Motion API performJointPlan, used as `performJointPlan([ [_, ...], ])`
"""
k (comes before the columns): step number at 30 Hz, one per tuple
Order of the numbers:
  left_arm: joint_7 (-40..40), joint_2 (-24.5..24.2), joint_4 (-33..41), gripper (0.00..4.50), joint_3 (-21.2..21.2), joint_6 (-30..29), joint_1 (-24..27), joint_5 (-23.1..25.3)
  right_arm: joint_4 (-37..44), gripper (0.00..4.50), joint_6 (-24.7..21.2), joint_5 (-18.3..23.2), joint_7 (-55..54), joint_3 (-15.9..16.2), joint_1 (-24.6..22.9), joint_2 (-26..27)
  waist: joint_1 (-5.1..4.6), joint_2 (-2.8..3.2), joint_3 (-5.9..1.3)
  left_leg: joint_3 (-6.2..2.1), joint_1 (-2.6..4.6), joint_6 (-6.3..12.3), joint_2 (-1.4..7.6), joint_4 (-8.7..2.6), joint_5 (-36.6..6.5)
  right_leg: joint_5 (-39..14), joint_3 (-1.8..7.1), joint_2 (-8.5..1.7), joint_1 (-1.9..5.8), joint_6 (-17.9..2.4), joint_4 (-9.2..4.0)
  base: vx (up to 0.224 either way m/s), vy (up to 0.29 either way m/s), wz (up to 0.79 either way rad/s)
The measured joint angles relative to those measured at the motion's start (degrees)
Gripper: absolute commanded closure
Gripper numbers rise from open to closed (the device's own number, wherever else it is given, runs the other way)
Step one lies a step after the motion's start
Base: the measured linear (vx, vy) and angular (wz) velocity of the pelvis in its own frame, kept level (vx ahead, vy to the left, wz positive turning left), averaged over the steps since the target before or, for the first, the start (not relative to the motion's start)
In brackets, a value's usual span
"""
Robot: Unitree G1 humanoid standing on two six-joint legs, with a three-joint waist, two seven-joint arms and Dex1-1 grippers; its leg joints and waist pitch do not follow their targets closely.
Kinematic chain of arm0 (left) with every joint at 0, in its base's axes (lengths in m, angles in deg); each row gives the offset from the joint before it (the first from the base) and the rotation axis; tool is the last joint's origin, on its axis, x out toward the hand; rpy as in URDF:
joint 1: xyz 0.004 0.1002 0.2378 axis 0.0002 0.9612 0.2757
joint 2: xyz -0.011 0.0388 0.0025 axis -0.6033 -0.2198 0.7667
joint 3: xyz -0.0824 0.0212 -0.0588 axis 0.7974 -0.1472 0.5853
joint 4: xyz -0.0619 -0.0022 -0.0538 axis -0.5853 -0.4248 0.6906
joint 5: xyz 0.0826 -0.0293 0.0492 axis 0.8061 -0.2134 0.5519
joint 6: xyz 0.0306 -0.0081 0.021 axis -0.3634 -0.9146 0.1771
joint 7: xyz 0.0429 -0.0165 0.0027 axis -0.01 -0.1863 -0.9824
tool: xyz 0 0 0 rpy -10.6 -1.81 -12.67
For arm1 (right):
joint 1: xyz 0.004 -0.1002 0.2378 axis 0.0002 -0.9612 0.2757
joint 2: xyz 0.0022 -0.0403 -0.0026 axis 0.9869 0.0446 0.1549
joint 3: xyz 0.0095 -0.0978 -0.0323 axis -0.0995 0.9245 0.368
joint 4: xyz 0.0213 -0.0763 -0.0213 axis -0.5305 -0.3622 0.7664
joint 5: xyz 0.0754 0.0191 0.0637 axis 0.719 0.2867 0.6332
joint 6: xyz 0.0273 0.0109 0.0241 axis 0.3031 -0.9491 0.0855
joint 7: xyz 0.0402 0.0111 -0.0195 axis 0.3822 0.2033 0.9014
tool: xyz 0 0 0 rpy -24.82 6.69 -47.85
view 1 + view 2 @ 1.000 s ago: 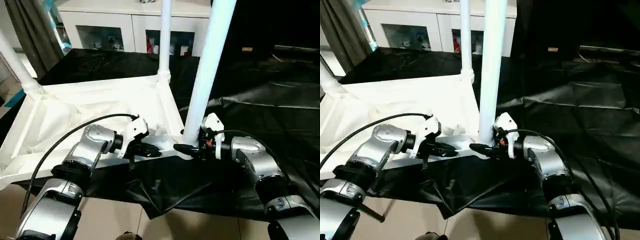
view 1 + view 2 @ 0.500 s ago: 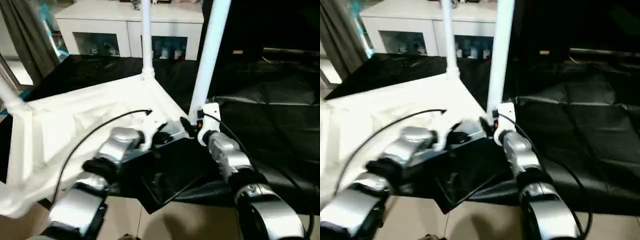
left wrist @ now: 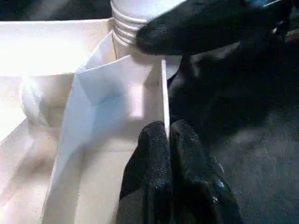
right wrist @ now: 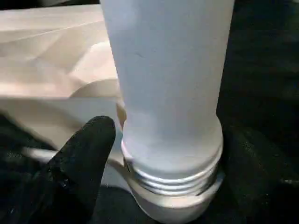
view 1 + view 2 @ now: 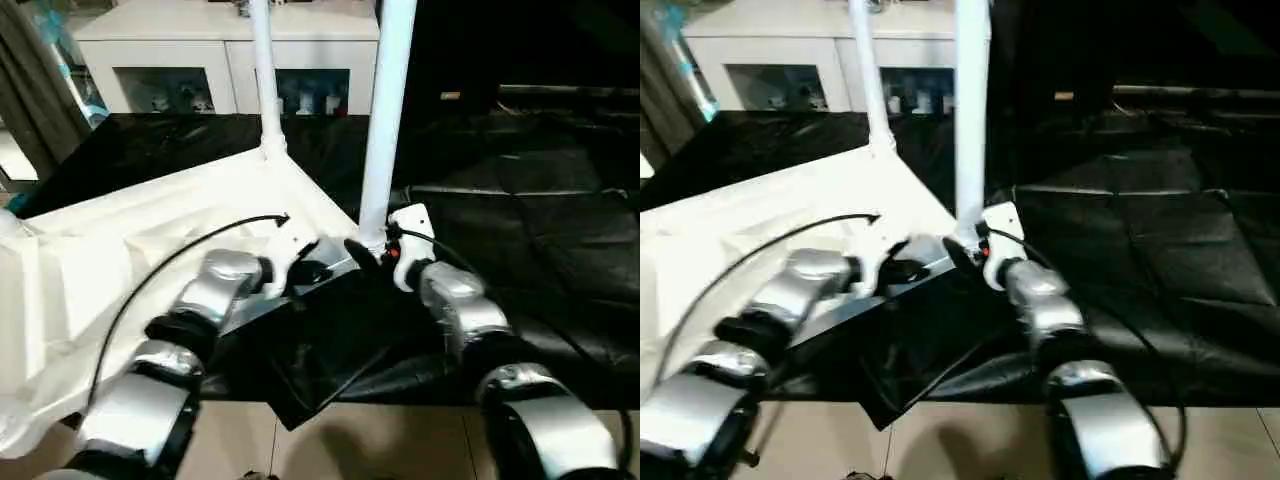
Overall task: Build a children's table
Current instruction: Rotate leg to tighten
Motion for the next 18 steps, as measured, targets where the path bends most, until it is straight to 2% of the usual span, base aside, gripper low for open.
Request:
performJointPlan([
  [3,6.31,-1.92,2.32,4.50,-1.11,0.07,1.04,-1.23,3.23,0.79,-0.57,0.42,8.43,1.65,-1.61,-2.41,1.35,0.01,-0.02,0.10,-0.13,0.00,0.11,0.15,0.00,0.31,0.07,0.00,-0.33,0.20,0.58,0.061,-0.030,0.04],
  [5,10.11,-3.07,3.87,4.50,-1.67,0.05,1.38,-1.63,5.28,0.79,-0.94,0.61,13.40,3.21,-2.12,-4.04,2.63,0.02,-0.03,0.13,-0.27,-0.01,0.33,0.20,0.00,-0.06,-0.05,0.08,-0.48,0.49,0.78,0.068,-0.034,0.03],
  [6,11.25,-3.50,4.26,4.50,-1.97,-0.06,1.43,-1.70,6.12,0.79,-0.94,0.69,15.01,3.58,-2.47,-4.41,2.89,0.02,-0.03,0.13,-0.34,-0.01,0.39,0.18,-0.01,-0.18,-0.11,0.10,-0.52,0.49,0.80,0.064,-0.030,0.03],
  [10,14.03,-4.80,5.94,4.50,-2.13,-0.89,2.05,-1.90,9.51,0.93,-1.92,1.54,19.59,4.28,-4.27,-6.09,3.20,0.03,-0.03,0.17,-0.42,0.22,0.42,0.21,-0.12,-0.43,-0.15,0.10,-0.58,0.34,0.85,0.013,-0.004,0.01],
  [15,15.58,-5.30,7.63,4.50,-2.58,-1.90,3.23,-2.60,11.97,1.47,-3.42,2.04,21.59,4.39,-5.86,-6.90,3.18,0.02,-0.03,0.18,-0.42,-0.04,0.43,0.47,-0.30,-0.44,-0.10,0.09,-0.55,0.33,0.92,0.000,0.000,0.00],
  [18,15.74,-5.51,8.13,4.50,-2.60,-2.24,3.60,-2.75,12.08,1.63,-3.96,2.18,22.05,4.40,-5.91,-6.83,2.95,0.01,-0.02,0.18,-0.39,-0.08,0.43,0.64,-0.30,-0.43,-0.02,0.09,-0.54,0.33,1.14,0.000,0.000,0.00],
])
